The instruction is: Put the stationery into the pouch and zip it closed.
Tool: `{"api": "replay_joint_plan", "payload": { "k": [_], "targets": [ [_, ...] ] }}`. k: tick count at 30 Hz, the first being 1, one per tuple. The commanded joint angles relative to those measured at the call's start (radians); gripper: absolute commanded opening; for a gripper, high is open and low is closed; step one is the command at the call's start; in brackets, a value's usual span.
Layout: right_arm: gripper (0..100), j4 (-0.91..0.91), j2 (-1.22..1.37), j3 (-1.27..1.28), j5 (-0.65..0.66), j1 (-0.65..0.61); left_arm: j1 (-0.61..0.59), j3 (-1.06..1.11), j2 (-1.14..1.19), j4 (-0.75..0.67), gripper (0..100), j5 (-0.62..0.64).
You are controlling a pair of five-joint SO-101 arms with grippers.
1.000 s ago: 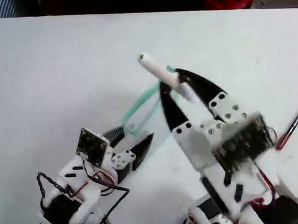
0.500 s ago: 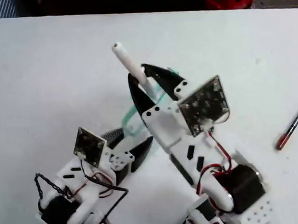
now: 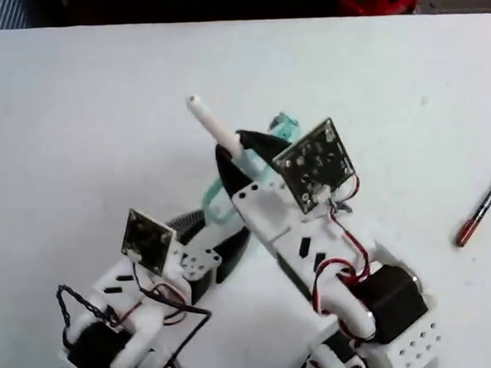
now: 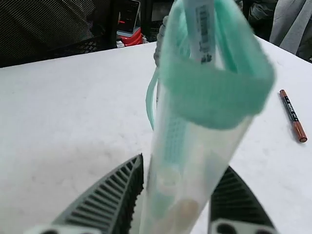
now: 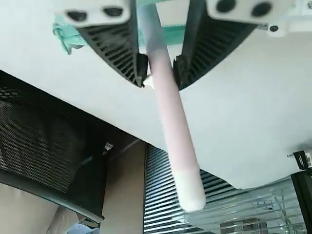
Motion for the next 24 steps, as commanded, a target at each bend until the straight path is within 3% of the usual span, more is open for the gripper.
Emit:
{"api": "replay_joint_plan", "payload": {
  "k": [1, 5, 20, 24],
  "targets": [
    [6.1, 0.021, -0.016, -0.014, 0.002, 0.013, 0.007, -0.055, -0.01, 0.003, 21, 0.003],
    [22.4, 0.022, -0.016, -0.014, 0.0, 0.013, 0.007, -0.055, -0.01, 0.003, 21, 0.003],
    [20.2, 0.163, -0.062, -0.173, 0.002, 0.019, 0.007, -0.055, -0.01, 0.003, 21, 0.003],
    [20.1, 0.174, -0.054, -0.175, 0.051, 0.074, 0.007, -0.055, -0.01, 0.003, 21, 0.003]
  ]
}}
